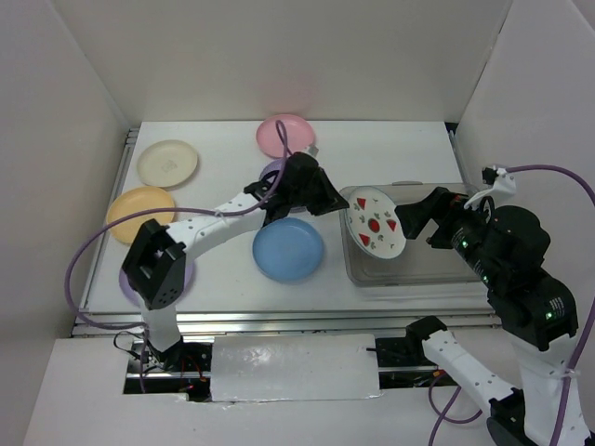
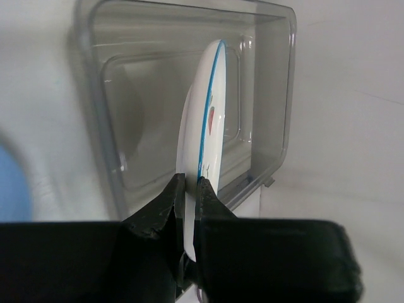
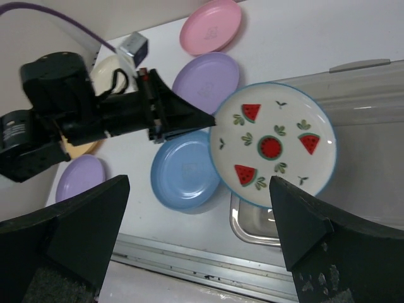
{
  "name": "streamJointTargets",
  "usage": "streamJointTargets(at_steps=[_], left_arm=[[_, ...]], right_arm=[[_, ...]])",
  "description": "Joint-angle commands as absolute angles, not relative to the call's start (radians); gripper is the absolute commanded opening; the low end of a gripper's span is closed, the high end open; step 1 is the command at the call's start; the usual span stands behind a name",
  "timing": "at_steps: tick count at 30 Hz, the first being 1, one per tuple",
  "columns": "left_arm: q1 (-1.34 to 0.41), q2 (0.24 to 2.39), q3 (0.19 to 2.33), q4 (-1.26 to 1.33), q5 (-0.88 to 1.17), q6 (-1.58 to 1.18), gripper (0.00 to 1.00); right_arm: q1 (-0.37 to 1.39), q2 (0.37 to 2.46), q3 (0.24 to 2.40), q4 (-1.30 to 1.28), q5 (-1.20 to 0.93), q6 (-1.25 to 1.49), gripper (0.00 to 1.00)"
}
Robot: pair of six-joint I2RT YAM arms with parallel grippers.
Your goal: Place the plates into the plastic bin on the countertop
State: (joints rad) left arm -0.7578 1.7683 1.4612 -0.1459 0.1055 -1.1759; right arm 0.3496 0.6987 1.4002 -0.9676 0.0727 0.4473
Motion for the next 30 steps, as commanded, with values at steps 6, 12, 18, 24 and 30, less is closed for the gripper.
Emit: streamJointTargets(at_steps=[6,12,18,24,30], left_arm=[[-0.825,2.002,1.73,0.018,0.103,-1.167,0.0],[-0.844,2.115,1.825,0.018,0.097,-1.154,0.0],[-0.868,2.229,1.94,-0.107,0.057,-1.157,0.0],[-0.873,2.247,1.956,-0.172,0.023,-1.158,0.04],[-0.893,2.203,1.945,-0.225,-0.057,-1.146,0.54]], right_arm=[[0.334,0.692,1.448,-0.985,0.074,0.434,1.0],[0.331,0.67,1.454,-0.992,0.094,0.436,1.0],[0.33,0.667,1.459,-1.0,0.098,0.439,1.0],[0.327,0.652,1.43,-0.988,0.086,0.439,1.0],[0.327,0.655,1.428,-0.982,0.069,0.437,1.0]])
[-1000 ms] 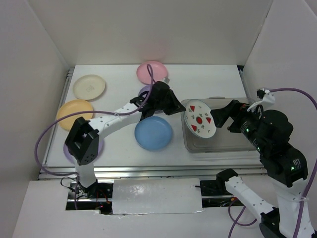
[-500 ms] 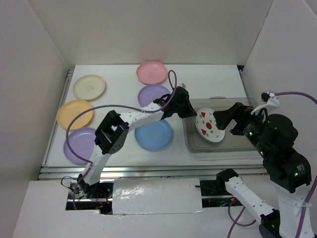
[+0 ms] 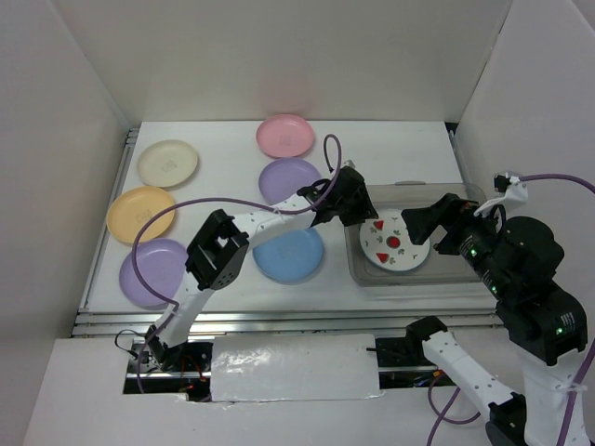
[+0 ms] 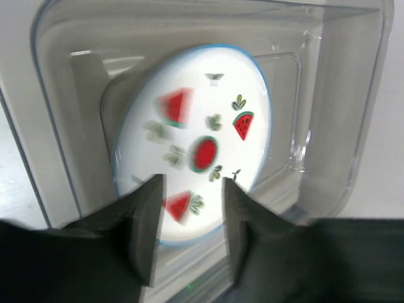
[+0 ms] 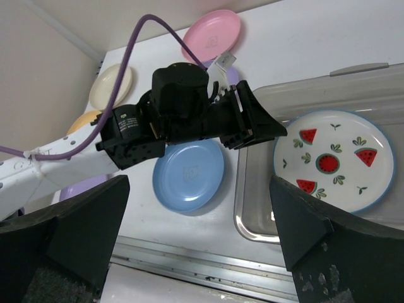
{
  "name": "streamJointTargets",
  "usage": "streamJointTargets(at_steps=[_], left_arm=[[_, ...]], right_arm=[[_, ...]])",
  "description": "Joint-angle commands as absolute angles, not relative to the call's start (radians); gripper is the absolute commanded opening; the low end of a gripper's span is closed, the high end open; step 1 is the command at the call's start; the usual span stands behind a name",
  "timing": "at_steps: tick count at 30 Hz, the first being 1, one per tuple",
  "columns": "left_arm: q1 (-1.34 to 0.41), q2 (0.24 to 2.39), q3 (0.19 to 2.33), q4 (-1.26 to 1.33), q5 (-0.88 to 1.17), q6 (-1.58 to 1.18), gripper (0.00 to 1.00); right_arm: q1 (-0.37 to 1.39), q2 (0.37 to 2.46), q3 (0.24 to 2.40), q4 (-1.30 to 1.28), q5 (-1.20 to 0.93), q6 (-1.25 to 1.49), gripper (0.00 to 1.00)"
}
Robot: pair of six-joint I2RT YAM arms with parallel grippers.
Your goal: Place the plates into the plastic bin on the countertop
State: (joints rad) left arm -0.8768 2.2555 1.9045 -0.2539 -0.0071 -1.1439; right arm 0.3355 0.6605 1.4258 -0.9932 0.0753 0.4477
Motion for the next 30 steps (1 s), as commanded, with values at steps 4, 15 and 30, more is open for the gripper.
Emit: streamJointTargets(at_steps=[4,15,30], left_arm=[[-0.905,2.157,1.976,-0.261,-0.101,-1.111,0.78],[-0.91,1.788,1.867,-0.568,-0.515,-0.989,0.99],[-0.534,1.482,1.155,-0.548,-0.296,-0.824,0.96]], right_arm=[[0.327,0.66,1.428,-0.979,0.054,0.437,1.0],[0.325,0.634,1.373,-0.902,-0.118,0.428,1.0],[0.327,0.644,1.266,-0.824,-0.215,0.442,1.0]])
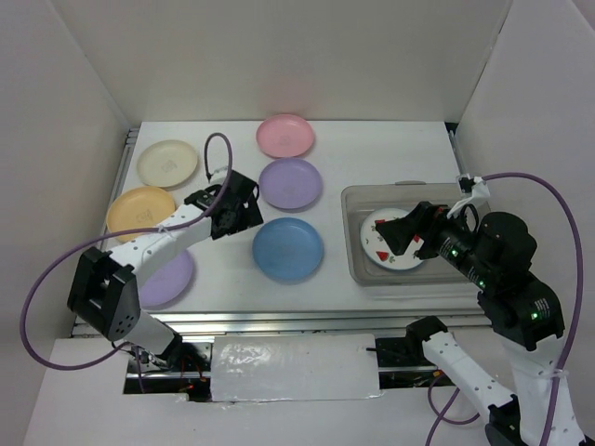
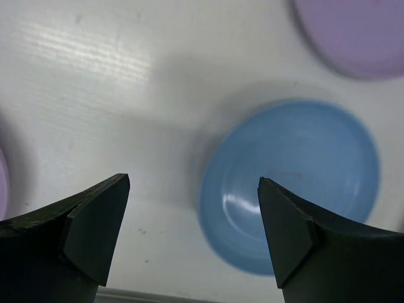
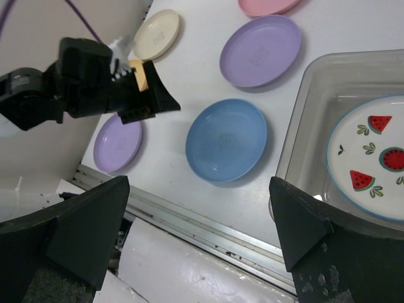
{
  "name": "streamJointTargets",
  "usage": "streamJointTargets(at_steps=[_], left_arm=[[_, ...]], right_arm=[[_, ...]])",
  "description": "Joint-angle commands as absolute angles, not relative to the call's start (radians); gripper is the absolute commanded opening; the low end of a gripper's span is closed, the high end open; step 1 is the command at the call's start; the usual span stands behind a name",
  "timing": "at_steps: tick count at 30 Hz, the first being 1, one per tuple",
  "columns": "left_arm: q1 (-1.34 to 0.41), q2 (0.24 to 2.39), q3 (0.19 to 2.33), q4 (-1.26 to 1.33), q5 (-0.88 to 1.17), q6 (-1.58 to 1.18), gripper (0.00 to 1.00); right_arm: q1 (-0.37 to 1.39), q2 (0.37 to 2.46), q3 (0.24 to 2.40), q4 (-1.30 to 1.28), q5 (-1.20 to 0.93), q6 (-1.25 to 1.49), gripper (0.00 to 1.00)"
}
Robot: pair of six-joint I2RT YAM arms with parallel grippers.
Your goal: Place the plates into the plastic bin on the countertop
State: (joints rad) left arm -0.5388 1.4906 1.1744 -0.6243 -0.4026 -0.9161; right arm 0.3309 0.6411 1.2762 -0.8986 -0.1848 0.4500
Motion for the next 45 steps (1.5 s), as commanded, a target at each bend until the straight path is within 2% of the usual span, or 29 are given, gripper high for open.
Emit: streamJointTargets(at_steps=[1,10,13,16,20,22,24,28,31,36,41,45], left_arm=[[-0.532,1.489,1.131,-0.522,-0.261,-0.815,0.95],[-0.528,1.637,1.057,-0.469,-0.23,-0.838,0.84],[-0.538,1.684,1.039,-0.454,-0.238,-0.854,0.74],[-0.548,1.692,1.025,-0.462,-0.258,-0.873,0.6],[-0.569,1.631,1.032,-0.526,-0.343,-0.913,0.23],[-0.595,1.605,1.049,-0.592,-0.415,-0.917,0.16],[-0.621,1.569,1.064,-0.641,-0.455,-0.934,0.02],[-0.666,1.444,1.06,-0.736,-0.526,-0.966,0.0],[-0.689,1.268,1.094,-0.765,-0.557,-0.968,0.0],[-0.719,1.146,1.213,-0.686,-0.474,-0.881,0.0],[-0.758,1.202,1.319,-0.568,-0.335,-0.79,0.0],[-0.817,1.418,1.55,-0.52,-0.258,-0.747,0.0]], right_arm=[[0.327,0.646,1.261,-0.824,-0.215,0.44,1.0],[0.327,0.64,1.259,-0.834,-0.212,0.437,1.0],[0.327,0.649,1.262,-0.839,-0.218,0.434,1.0],[0.328,0.657,1.276,-0.847,-0.21,0.433,1.0],[0.328,0.658,1.282,-0.839,-0.209,0.433,1.0],[0.328,0.661,1.281,-0.841,-0.209,0.43,1.0],[0.33,0.661,1.276,-0.835,-0.207,0.43,1.0],[0.33,0.661,1.269,-0.834,-0.203,0.428,1.0],[0.328,0.661,1.282,-0.841,-0.183,0.422,1.0],[0.327,0.673,1.325,-0.854,-0.146,0.422,1.0],[0.327,0.678,1.358,-0.871,-0.058,0.449,1.0],[0.325,0.672,1.411,-0.879,-0.011,0.48,1.0]])
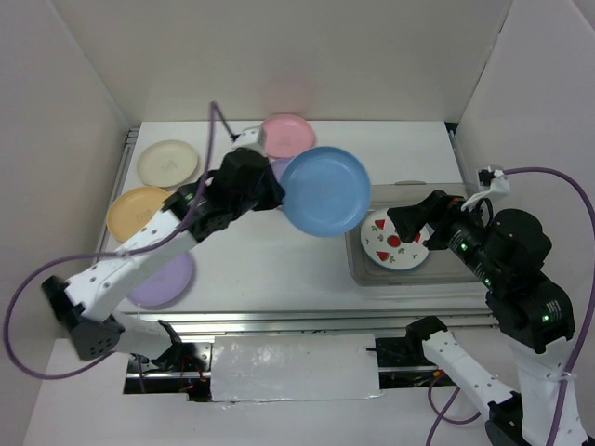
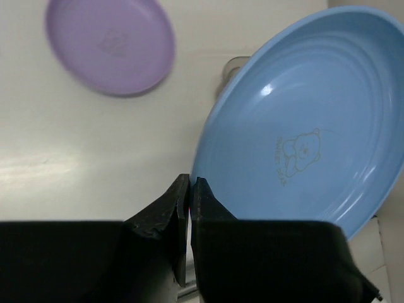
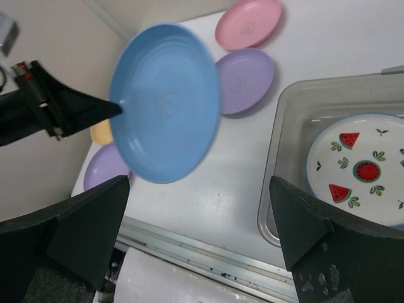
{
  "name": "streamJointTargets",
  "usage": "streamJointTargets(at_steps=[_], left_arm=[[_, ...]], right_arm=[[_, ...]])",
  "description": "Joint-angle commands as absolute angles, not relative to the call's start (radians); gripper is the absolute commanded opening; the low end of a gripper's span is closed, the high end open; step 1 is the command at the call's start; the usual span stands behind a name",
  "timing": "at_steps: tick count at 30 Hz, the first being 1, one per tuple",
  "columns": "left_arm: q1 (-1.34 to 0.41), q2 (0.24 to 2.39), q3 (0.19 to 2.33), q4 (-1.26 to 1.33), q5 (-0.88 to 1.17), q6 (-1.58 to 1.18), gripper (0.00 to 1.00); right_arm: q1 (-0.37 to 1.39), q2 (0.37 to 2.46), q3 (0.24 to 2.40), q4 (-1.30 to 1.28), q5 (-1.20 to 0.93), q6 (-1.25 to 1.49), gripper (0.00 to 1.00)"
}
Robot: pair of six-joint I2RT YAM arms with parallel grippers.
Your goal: Place the plates into the plastic bin on the countertop
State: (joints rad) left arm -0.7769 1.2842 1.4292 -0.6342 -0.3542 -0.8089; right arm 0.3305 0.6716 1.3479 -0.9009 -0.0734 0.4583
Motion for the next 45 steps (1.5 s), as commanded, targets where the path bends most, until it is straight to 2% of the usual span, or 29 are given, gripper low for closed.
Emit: streamJointTargets(at_steps=[1,5,9,16,26,27,28,29,30,33,34,37,39,42,43,45], left_arm=[[-0.83,1.534,1.609,-0.52,-0.252,-0.721,0.0],[-0.861,1.837,1.958,-0.551,-0.167,-0.709,0.0],[-0.862,2.136,2.195,-0.555,-0.065,-0.718,0.0],[-0.871,2.342,2.232,-0.466,-0.02,-0.693,0.0],[-0.884,2.416,2.252,-0.451,0.028,-0.696,0.0],[-0.885,2.413,2.252,-0.454,0.026,-0.698,0.03],[-0.888,2.402,2.249,-0.454,0.032,-0.696,0.27],[-0.894,2.392,2.234,-0.448,0.034,-0.693,0.42],[-0.899,2.364,2.224,-0.43,0.028,-0.686,0.64],[-0.922,2.32,2.217,-0.437,0.006,-0.67,0.86],[-0.926,2.289,2.217,-0.442,0.005,-0.666,0.99],[-0.923,2.193,2.203,-0.491,-0.11,-0.678,0.99],[-0.923,2.067,2.128,-0.534,-0.275,-0.73,0.99],[-0.888,1.845,1.889,-0.546,-0.492,-0.863,0.99],[-0.844,1.792,1.732,-0.535,-0.523,-0.896,0.99],[-0.725,1.658,1.572,-0.477,-0.517,-0.996,0.99]], right_arm=[[0.325,0.67,1.42,-0.884,-0.003,0.486,1.0],[0.322,0.654,1.471,-0.894,0.092,0.528,1.0],[0.321,0.627,1.477,-0.894,0.179,0.587,1.0],[0.322,0.595,1.477,-0.908,0.196,0.581,1.0],[0.324,0.584,1.448,-0.913,0.183,0.572,1.0],[0.324,0.587,1.447,-0.911,0.178,0.572,1.0],[0.324,0.588,1.445,-0.908,0.175,0.572,1.0],[0.324,0.589,1.442,-0.908,0.172,0.569,1.0],[0.322,0.591,1.44,-0.907,0.163,0.569,1.0],[0.324,0.6,1.439,-0.904,0.15,0.569,1.0],[0.325,0.601,1.439,-0.902,0.146,0.568,1.0],[0.324,0.607,1.45,-0.905,0.138,0.563,1.0],[0.324,0.604,1.456,-0.907,0.13,0.552,1.0],[0.324,0.601,1.44,-0.896,0.094,0.532,1.0],[0.324,0.601,1.431,-0.893,0.057,0.525,1.0],[0.325,0.598,1.401,-0.876,0.019,0.523,1.0]])
